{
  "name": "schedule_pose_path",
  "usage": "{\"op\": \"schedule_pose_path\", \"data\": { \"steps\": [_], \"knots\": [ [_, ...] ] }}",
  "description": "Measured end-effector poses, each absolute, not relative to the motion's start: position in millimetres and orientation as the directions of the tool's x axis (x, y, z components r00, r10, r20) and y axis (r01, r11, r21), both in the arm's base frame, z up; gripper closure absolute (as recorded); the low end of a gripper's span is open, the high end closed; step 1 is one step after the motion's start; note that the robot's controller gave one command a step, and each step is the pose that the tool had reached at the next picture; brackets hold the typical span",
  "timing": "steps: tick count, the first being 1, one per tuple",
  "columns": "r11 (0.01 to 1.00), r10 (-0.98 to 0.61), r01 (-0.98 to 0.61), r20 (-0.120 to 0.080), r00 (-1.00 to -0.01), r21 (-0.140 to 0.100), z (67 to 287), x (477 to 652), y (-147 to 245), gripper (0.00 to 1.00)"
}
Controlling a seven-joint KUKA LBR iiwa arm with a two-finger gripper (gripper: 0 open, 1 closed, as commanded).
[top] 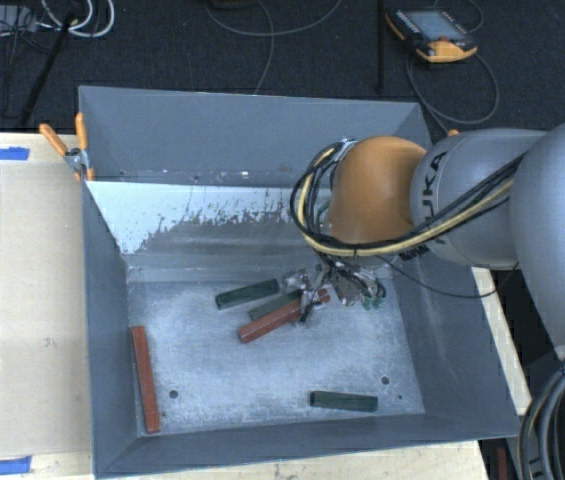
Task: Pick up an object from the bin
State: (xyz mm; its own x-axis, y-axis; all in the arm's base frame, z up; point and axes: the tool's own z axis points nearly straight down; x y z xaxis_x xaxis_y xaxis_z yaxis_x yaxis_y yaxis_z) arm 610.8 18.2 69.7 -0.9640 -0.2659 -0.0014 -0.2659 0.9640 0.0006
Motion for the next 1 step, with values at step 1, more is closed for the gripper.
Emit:
{"op": "schedule_pose_path", "data": {
  "steps": [1],
  "knots": [
    [0.583,-0.813,-0.813,-0.005,-0.583,-0.004,223.2,588.1,-3.8,1.0]
  ]
}}
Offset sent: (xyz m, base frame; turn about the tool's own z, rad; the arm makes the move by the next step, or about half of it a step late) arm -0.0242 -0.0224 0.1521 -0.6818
